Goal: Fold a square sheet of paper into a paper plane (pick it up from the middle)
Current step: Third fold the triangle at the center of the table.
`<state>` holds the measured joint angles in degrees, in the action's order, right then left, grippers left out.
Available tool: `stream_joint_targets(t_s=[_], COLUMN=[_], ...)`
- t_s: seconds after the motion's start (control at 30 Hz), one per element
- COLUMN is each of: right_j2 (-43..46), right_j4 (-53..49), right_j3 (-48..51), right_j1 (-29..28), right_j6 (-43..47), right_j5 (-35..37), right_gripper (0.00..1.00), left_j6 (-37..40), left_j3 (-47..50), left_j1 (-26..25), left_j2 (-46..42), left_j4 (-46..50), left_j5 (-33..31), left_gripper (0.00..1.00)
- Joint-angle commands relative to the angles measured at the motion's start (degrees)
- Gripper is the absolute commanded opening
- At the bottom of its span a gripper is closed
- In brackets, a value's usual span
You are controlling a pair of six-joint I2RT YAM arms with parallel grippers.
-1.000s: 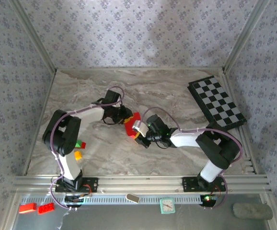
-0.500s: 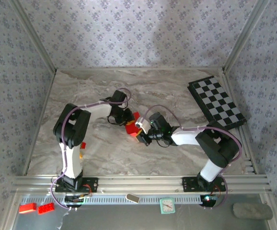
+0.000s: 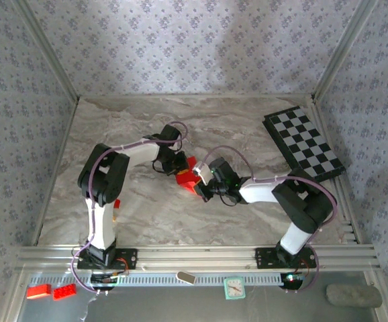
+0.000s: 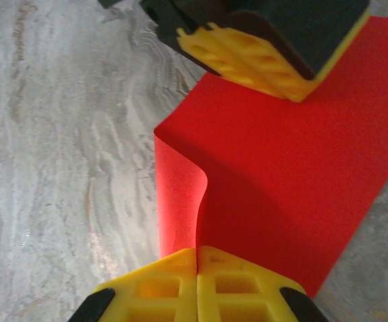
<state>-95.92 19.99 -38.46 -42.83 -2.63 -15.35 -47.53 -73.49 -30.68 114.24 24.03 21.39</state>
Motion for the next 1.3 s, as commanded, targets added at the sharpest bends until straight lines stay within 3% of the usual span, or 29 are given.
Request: stream_joint_targets(t_s=[0.0, 1.27], right_j2=[-1.1, -4.0], right_j4=[0.1, -3.0], right_j3=[-1.0, -3.6], right_j1=[-0.2, -0.3], right_j6=[-1.5, -2.0], right_j5=[3.8, 5.6], right_gripper=[0.07, 0.06], left_j6=[1.5, 2.7], left_j3=[-0.2, -0.7], left_j1=[-0.7, -1.1], left_j2=[2.8, 3.5], left_j4=[4.0, 3.8], left_j5=[-1.8, -0.7], left_gripper=[0.13, 0.10])
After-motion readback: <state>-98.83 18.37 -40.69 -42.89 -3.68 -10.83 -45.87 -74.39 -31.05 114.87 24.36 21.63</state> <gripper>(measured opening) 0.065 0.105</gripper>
